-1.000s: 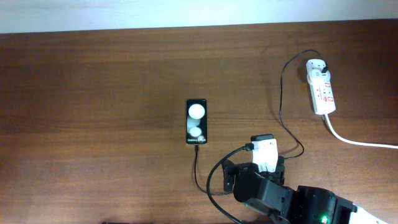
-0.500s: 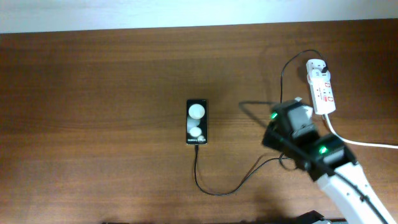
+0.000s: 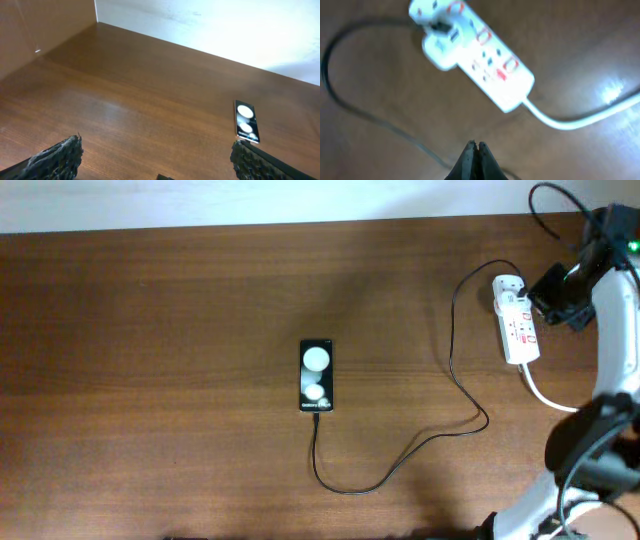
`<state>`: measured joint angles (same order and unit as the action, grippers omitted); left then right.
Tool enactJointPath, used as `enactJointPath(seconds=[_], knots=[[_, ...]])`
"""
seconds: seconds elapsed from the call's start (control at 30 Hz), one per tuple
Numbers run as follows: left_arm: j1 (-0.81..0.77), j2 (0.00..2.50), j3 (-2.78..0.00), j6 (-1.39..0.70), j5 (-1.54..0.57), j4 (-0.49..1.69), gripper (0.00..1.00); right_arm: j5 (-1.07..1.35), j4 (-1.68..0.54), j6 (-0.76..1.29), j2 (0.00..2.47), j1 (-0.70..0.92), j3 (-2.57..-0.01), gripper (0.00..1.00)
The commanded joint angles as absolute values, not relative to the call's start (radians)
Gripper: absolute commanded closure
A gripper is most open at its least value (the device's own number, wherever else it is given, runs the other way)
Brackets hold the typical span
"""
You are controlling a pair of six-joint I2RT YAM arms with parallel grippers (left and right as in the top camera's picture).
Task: Plug charger to phone and switch on socket
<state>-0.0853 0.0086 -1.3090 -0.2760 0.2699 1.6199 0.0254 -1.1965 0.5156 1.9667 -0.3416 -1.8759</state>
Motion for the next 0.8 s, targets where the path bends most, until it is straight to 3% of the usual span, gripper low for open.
enactJointPath(seconds=[0.0,0.3,0.77], knots=[[-0.080,0.007,-1.311,-0.279,0.281,1.618,0.01,0.041,-1.146,0.505,2.091,-0.376,-1.928,0.96],[-0.080,0.007,-1.311,-0.279,0.281,1.618,0.01,0.045,-0.967,0.517,2.224,-0.396,-1.928,0.96],[-0.079,0.007,-1.311,-0.279,0.281,1.619,0.01,0.060,-0.907,0.540,2.302,-0.391,-1.928,0.96]])
